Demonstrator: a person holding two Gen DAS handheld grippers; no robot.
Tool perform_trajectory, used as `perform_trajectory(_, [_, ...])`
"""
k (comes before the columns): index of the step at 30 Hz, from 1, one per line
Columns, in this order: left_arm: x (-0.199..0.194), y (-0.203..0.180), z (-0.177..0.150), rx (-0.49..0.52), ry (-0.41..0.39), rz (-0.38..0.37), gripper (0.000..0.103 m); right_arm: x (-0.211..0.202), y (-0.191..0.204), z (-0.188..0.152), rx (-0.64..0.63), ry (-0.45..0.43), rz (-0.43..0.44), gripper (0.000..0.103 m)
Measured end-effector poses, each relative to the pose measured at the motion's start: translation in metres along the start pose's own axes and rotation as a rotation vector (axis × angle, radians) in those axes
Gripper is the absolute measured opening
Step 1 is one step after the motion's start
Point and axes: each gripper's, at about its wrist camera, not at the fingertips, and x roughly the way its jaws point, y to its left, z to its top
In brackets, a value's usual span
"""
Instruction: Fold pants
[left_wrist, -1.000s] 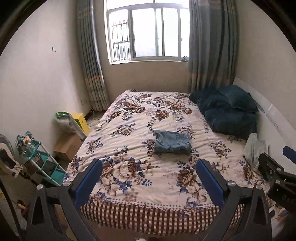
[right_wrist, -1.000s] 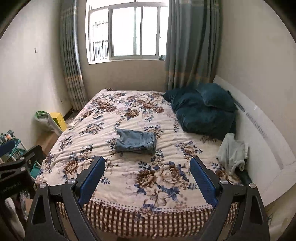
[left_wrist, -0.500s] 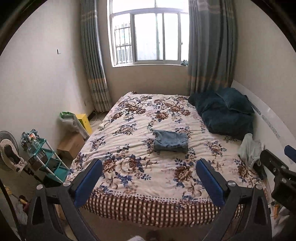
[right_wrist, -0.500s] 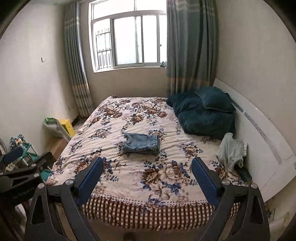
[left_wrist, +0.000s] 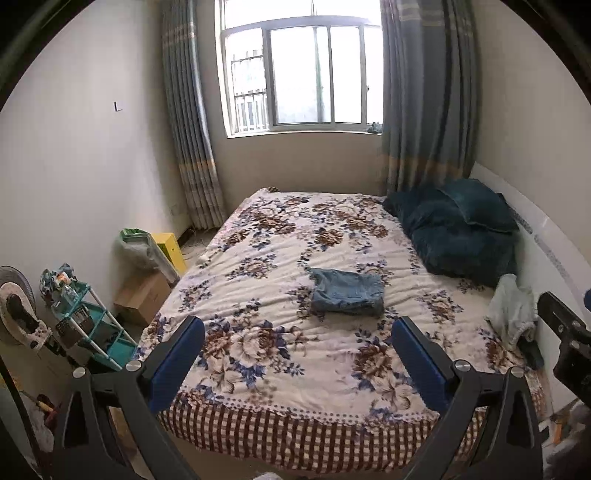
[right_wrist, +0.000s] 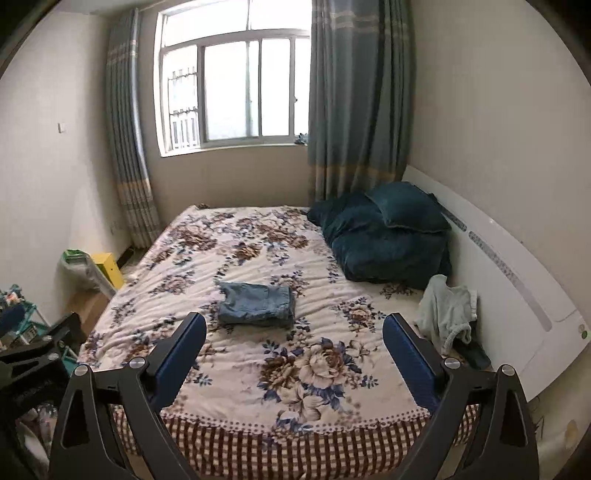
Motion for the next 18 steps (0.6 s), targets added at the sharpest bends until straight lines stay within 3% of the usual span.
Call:
perform_trajectory(11, [0.057,-0.009,0.009,0.02,0.035,0.023,0.103,0.078,0.01,0.006,-0.002,0.042,-0.038,0.099])
perform_trajectory(18, [0.072,-0.007,0.013,0.004,0.06,0.012,0.103,0.104,0.02,0.005,-0.011,0.059,-0.04,0.099])
